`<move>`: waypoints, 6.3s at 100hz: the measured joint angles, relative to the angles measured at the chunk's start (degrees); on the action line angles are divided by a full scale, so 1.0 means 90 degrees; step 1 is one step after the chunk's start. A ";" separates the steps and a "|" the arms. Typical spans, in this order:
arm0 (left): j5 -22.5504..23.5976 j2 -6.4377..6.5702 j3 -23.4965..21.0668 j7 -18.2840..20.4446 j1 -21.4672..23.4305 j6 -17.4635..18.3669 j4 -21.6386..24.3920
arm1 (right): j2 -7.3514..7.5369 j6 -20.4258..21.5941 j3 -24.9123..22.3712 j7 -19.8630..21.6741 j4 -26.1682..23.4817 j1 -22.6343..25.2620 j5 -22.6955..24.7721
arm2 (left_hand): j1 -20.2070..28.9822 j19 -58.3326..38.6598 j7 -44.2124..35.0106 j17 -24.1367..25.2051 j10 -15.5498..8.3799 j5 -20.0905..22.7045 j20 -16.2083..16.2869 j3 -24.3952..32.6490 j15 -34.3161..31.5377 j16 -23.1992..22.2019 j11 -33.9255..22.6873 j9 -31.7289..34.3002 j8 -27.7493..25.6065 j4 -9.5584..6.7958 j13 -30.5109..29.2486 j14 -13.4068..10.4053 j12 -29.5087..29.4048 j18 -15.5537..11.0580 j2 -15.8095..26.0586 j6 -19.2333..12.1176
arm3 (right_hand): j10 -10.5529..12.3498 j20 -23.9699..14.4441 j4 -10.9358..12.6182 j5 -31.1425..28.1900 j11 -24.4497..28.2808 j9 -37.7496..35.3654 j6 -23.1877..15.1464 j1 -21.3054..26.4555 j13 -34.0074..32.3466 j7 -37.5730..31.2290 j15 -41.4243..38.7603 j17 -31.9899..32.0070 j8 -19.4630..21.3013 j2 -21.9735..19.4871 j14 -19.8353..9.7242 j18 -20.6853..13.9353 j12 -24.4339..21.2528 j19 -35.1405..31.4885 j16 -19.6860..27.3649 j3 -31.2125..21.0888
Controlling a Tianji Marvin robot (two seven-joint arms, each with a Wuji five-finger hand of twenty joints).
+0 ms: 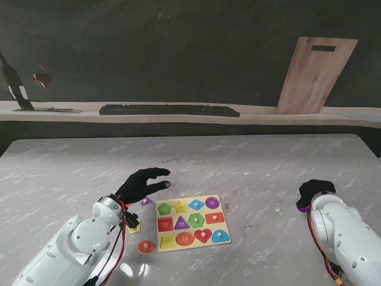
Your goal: Fit puzzle pieces into a puzzle board
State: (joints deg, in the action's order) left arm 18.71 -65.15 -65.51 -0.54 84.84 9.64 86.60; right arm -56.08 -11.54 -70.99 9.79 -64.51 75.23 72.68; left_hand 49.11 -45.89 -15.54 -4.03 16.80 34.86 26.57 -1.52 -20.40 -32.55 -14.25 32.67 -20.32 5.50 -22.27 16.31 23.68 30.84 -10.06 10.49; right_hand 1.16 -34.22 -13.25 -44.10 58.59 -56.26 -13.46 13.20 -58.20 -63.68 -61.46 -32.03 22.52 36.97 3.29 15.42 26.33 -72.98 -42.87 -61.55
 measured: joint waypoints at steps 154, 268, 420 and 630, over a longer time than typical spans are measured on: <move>0.0004 -0.0001 -0.0005 0.0002 -0.0002 0.0014 -0.0007 | 0.0011 -0.0513 0.0086 0.0287 -0.0094 0.0036 -0.0450 | 0.0000 0.0000 0.0000 0.0001 0.0001 0.0000 0.0000 0.0000 0.0000 -0.0063 0.0000 0.0000 0.0000 0.0000 0.0000 0.0001 0.0000 0.0000 0.0002 0.0000 | -0.0177 -0.0089 -0.0319 -0.0723 0.0024 -0.0812 0.0158 0.0229 -0.0733 -0.0414 -0.0296 -0.0477 -0.0411 -0.0399 0.0228 0.0314 -0.0046 -0.0377 -0.0063 -0.0471; 0.0012 -0.0001 -0.0051 -0.0008 0.0030 0.0057 0.0001 | -0.0096 -0.0949 0.0269 0.0158 -0.0872 0.0491 -0.1753 | 0.0000 0.0000 0.0000 0.0001 0.0001 0.0000 0.0000 0.0000 0.0000 -0.0063 0.0000 0.0000 0.0000 0.0000 0.0000 0.0002 0.0000 0.0000 0.0003 0.0000 | -0.0724 -0.0154 0.0687 -0.1412 0.0406 -0.1624 0.1658 0.0500 -0.1672 -0.0834 -0.1486 -0.2087 -0.0578 0.1345 0.0449 0.0668 -0.0114 -0.0858 -0.0140 -0.2115; 0.0071 0.0003 -0.0162 -0.0039 0.0137 0.0104 0.0069 | -0.0362 0.0523 0.1424 -0.0365 -0.1558 0.0437 -0.2056 | 0.0000 0.0000 0.0000 0.0001 0.0001 0.0000 0.0000 0.0000 0.0000 -0.0063 0.0000 0.0000 0.0000 0.0000 0.0000 0.0002 0.0000 0.0000 0.0003 0.0000 | -0.0766 -0.0145 0.0482 -0.1397 0.0327 -0.1621 0.1151 0.0767 -0.1671 -0.0670 -0.1207 -0.1912 -0.0657 0.1580 0.0473 0.0765 -0.0197 -0.0924 0.0010 -0.1308; 0.0125 0.0002 -0.0249 -0.0119 0.0201 0.0184 0.0088 | -0.1104 -0.0031 0.4534 -0.1449 0.0565 -0.2105 -0.3356 | 0.0000 0.0000 0.0000 0.0001 0.0001 0.0000 0.0000 0.0000 0.0000 -0.0063 0.0000 0.0000 0.0000 0.0000 0.0000 0.0002 0.0000 0.0000 0.0004 0.0000 | -0.0670 -0.0140 0.0465 -0.1407 0.0342 -0.1620 0.0480 -0.0105 -0.1671 -0.0833 -0.1103 -0.1827 0.0603 -0.0255 0.0397 0.0720 -0.0212 -0.0924 0.0035 0.0167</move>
State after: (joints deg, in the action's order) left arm 19.83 -65.13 -67.76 -1.61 86.65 11.29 87.39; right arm -66.02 -11.82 -30.19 -3.25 -59.42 56.28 42.48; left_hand 49.11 -45.89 -15.54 -4.02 16.81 34.87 26.57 -1.52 -20.40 -33.11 -14.25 32.67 -20.32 5.50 -22.28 16.33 23.68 30.84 -10.03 10.49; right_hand -4.87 -35.48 -9.06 -56.76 61.67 -70.85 -9.14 12.26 -73.24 -71.18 -71.39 -48.47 27.95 34.68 6.86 21.90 24.42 -81.30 -42.55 -60.05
